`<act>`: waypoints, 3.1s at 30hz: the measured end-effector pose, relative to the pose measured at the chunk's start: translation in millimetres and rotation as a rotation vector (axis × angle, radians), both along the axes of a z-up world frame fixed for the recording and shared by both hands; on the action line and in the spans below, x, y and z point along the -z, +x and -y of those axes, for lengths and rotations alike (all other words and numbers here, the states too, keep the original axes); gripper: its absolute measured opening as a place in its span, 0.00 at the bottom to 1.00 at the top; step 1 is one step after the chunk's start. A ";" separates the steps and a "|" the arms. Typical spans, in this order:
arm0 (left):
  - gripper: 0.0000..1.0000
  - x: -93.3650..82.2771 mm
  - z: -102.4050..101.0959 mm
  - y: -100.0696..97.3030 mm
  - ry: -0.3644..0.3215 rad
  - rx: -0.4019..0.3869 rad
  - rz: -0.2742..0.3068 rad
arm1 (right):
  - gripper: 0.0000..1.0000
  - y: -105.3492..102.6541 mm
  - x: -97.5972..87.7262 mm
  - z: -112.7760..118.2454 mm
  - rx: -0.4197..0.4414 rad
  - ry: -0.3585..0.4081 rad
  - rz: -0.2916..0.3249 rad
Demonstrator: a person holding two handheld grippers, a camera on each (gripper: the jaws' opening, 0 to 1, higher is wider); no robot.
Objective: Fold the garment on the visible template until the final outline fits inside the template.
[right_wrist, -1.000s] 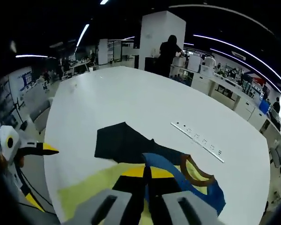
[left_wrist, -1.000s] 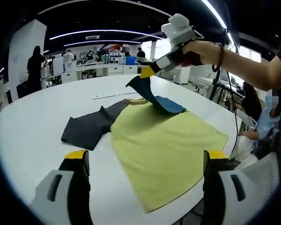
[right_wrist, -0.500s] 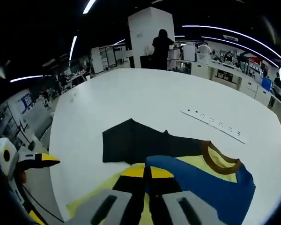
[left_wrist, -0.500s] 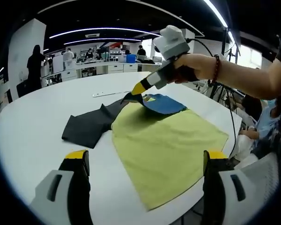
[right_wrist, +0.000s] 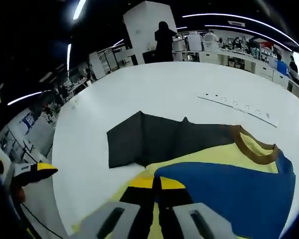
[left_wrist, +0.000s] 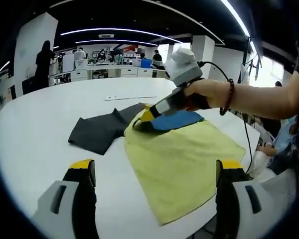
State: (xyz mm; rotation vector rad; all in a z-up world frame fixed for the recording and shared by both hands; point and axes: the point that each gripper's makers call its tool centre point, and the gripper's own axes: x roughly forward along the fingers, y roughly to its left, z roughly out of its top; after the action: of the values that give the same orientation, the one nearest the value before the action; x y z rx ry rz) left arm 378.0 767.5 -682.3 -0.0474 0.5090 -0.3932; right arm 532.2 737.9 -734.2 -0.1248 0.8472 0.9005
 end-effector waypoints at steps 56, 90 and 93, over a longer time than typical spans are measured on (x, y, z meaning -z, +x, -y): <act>0.96 22.7 -15.1 7.4 0.006 0.013 -0.037 | 0.00 34.4 23.5 -5.4 0.165 -0.065 -0.015; 0.96 18.4 -14.4 10.5 0.023 0.028 -0.016 | 0.43 22.9 4.2 15.6 0.249 0.041 0.028; 0.97 18.2 -16.1 11.3 0.027 0.024 -0.016 | 0.56 25.0 7.1 24.0 0.251 0.014 0.038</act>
State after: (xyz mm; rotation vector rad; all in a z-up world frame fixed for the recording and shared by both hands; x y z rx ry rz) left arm 389.3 783.5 -700.5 -0.0187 0.5309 -0.4096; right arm 557.2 713.9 -741.3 -0.0221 0.8011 0.6660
